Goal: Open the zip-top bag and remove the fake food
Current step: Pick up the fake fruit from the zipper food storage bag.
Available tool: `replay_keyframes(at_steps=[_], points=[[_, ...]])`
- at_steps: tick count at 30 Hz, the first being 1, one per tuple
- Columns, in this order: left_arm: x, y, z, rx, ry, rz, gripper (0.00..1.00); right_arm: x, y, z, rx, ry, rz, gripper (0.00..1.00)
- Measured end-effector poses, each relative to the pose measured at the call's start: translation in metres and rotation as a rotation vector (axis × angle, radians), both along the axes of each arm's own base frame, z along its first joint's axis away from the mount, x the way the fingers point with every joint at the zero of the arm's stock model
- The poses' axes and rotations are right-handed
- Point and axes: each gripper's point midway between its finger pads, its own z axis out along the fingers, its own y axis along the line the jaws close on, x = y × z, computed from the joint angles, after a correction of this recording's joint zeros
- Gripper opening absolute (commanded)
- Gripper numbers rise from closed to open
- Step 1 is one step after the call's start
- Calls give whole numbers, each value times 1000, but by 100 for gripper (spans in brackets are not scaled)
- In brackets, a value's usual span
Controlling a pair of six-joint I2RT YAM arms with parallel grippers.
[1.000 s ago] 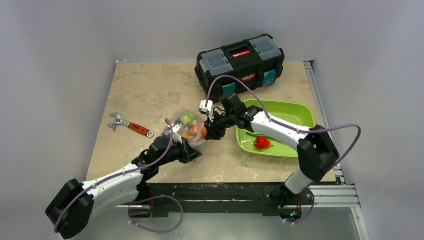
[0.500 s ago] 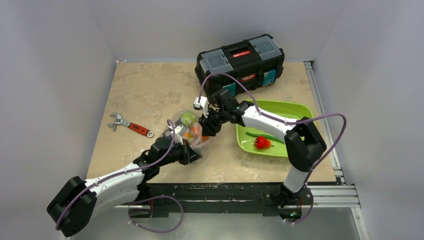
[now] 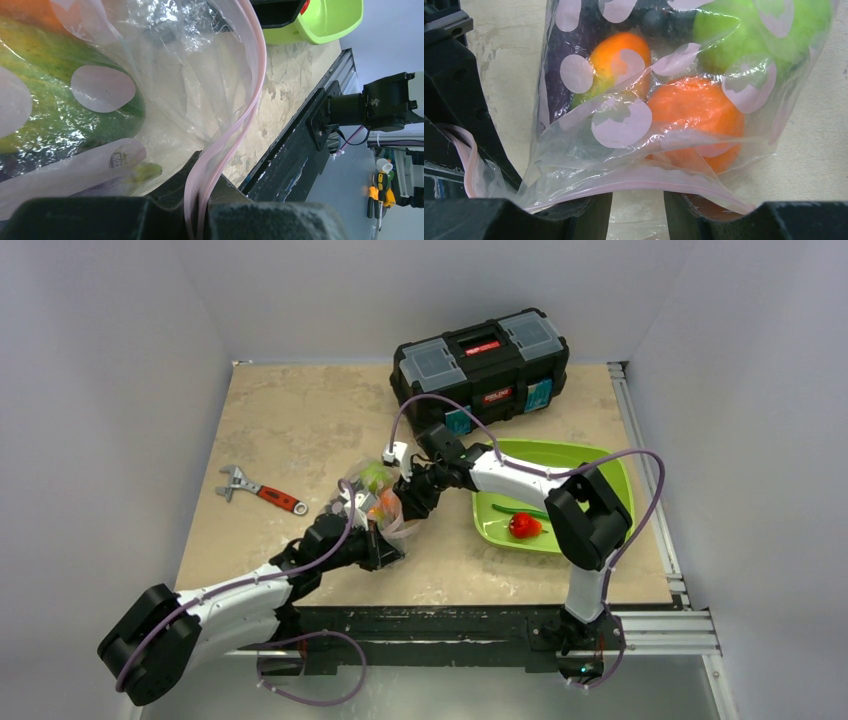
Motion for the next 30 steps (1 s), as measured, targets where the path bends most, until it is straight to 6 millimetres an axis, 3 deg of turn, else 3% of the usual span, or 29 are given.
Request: replay_keyframes(at_steps=[5, 15, 20, 25, 30], points=[[0, 0, 0, -1, -1, 0, 0, -5, 1, 2, 8, 21, 27, 44], [1, 0, 5, -11, -14, 0, 0, -7, 20, 31, 101, 24, 98, 54], [1, -1, 10, -24, -29, 2, 1, 4, 26, 25, 100, -6, 86, 58], [0, 1, 10, -21, -29, 3, 35, 16, 27, 10, 72, -39, 62, 59], [-3, 6, 22, -36, -56, 15, 61, 22, 26, 14, 73, -88, 58, 58]])
